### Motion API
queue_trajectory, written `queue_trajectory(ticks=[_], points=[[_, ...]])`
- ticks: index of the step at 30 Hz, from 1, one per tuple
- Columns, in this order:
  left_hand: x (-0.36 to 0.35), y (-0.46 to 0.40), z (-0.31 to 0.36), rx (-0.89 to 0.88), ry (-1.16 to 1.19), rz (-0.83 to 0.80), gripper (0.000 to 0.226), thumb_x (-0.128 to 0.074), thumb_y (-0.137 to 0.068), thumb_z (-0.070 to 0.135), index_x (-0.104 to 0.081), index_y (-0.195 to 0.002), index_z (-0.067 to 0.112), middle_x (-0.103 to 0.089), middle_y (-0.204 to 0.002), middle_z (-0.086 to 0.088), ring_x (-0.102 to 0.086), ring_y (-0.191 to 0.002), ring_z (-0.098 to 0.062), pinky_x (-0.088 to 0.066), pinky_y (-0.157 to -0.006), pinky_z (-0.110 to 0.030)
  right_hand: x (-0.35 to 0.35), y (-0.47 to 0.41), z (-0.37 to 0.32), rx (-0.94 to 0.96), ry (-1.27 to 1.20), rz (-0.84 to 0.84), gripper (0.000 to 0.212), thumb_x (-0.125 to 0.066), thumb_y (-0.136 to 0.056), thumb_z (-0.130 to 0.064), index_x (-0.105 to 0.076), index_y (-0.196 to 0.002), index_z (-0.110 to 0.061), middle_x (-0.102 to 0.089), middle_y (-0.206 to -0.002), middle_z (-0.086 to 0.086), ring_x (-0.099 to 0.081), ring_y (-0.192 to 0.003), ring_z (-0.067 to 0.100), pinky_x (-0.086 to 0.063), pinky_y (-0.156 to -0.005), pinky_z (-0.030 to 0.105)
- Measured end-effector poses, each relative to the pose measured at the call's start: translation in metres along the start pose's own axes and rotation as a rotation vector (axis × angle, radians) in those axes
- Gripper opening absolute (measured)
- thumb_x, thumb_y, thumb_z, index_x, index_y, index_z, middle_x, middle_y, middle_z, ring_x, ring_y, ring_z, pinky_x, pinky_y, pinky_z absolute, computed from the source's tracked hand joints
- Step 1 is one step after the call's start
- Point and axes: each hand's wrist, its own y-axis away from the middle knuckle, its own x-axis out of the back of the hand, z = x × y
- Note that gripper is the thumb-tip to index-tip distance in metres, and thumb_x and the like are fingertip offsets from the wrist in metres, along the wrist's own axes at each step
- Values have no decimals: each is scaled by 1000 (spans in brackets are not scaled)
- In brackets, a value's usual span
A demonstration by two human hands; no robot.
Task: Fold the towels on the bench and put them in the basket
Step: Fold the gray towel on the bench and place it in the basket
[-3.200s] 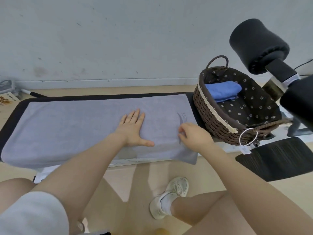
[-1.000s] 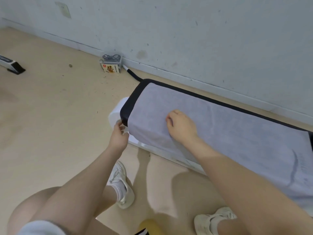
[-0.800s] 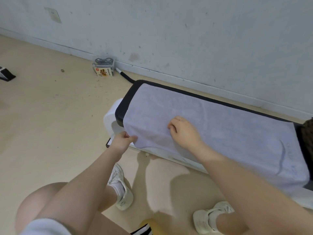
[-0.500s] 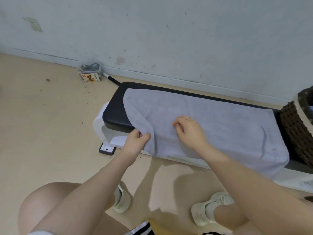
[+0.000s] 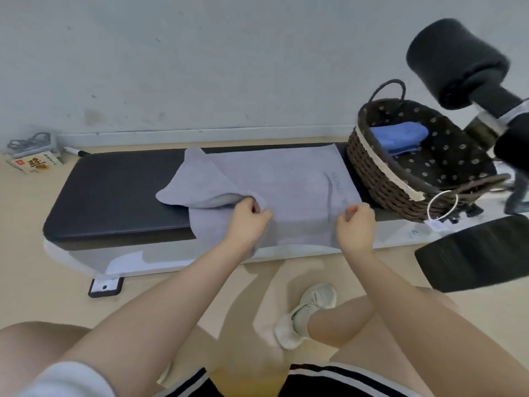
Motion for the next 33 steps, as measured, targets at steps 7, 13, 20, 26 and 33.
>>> queue_trajectory(ticks=[7, 13, 20, 26, 33], points=[[-36, 5, -8, -194, -246, 115, 20, -60, -83, 5, -42, -79, 13, -48, -87, -5, -43, -81, -18, -23, -62, -22, -1, -4, 50, -358, -274, -241, 62, -52, -90, -12, -19, -142, -7, -45, -121, 13, -49, -106, 32, -42, -87, 37], [-36, 18, -16, -310, -150, 143, 18, -66, -84, 15, -50, -74, 16, -53, -81, -2, -46, -72, -10, -37, -66, -11, -6, -1, 40, -252, -120, -218, 14, -46, -85, -16, -50, -90, -4, -51, -85, 14, -51, -82, 30, -42, -68, 36], [-27, 27, -18, -404, -102, 172, 19, -59, -86, 4, -56, -90, 22, -53, -82, 11, -50, -78, -3, -38, -70, -9, 4, 15, -19, 275, -188, -154, 21, -50, -93, -14, -45, -72, -14, -42, -62, -5, -37, -57, 6, -32, -55, 23], [-12, 28, -1, -233, 130, 221, 29, -62, -84, 9, -47, -100, 27, -55, -92, 15, -52, -80, 1, -41, -71, -7, -9, 42, -79, 456, -173, -420, 25, -49, -92, -8, -66, -111, -12, -60, -104, 9, -50, -96, 14, -34, -81, 16], [12, 32, -8, -28, 441, 225, 15, -62, -87, 7, -56, -79, 18, -62, -74, -2, -58, -72, -10, -49, -67, -15, -29, 66, -91, 159, -437, -506, 19, -60, -87, -10, -60, -102, -20, -63, -102, -2, -58, -92, 9, -48, -80, 19]])
